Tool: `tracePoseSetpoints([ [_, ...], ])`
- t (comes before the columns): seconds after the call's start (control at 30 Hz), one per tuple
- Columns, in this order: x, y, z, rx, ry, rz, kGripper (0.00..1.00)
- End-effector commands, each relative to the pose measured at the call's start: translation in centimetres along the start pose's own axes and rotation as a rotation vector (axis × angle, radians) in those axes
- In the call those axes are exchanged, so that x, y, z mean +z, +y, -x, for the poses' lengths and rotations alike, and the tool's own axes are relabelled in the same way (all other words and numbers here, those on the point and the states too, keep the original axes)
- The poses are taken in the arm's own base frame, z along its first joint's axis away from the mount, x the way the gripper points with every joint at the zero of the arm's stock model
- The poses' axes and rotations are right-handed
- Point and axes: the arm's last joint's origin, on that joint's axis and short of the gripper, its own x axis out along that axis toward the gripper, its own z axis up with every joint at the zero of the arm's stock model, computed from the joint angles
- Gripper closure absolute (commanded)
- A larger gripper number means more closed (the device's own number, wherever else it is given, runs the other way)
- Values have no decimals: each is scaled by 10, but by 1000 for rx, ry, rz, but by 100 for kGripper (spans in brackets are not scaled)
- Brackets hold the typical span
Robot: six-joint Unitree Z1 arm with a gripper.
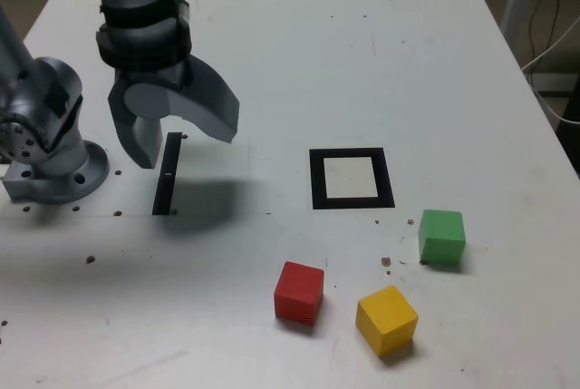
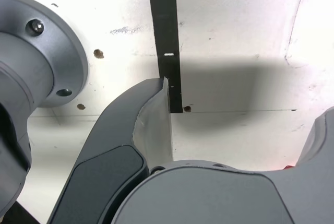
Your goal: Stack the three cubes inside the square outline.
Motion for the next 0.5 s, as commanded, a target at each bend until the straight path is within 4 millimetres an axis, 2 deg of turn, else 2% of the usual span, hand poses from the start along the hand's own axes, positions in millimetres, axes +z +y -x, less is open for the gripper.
tracePoseSetpoints([
  [0.0, 1, 1, -1, 9, -1, 0, 2],
  [0.3, 1, 1, -1, 23, -2, -1, 1],
  [0.47, 7, -2, 5, -4, -7, -30, 1],
])
